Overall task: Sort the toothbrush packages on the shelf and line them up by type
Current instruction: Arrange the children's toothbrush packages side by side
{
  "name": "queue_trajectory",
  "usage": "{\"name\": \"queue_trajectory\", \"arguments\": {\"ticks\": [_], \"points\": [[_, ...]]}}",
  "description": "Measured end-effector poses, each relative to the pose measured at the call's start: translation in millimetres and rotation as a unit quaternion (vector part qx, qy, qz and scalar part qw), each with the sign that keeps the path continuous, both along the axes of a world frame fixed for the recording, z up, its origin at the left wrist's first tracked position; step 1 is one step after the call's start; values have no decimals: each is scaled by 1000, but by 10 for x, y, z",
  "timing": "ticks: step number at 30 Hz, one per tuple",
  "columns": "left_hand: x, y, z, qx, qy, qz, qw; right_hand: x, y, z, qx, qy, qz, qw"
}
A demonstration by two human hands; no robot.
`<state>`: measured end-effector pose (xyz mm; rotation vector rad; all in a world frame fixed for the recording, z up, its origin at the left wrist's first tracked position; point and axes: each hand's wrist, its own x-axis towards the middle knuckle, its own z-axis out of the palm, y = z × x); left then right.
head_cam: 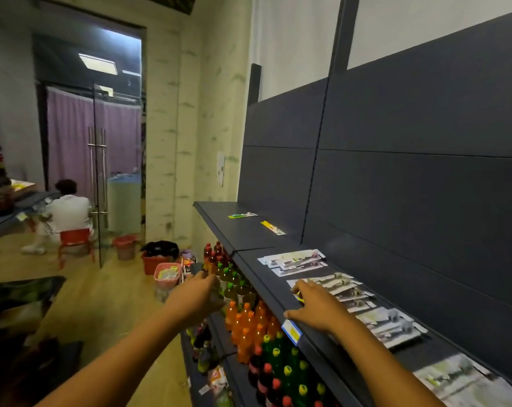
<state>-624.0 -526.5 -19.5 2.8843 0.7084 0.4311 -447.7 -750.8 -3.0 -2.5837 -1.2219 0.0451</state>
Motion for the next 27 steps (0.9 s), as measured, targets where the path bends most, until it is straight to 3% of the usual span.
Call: {"name": "queue_trajectory", "arguments": {"ticks": [18, 27], "points": [[1578, 2391, -101, -41, -22, 27, 999, 1876, 2696, -31, 0, 10, 42, 999], [2538, 3893, -30, -41, -34, 4, 999, 2716, 3997, 20, 15, 11, -2, 1000]]}}
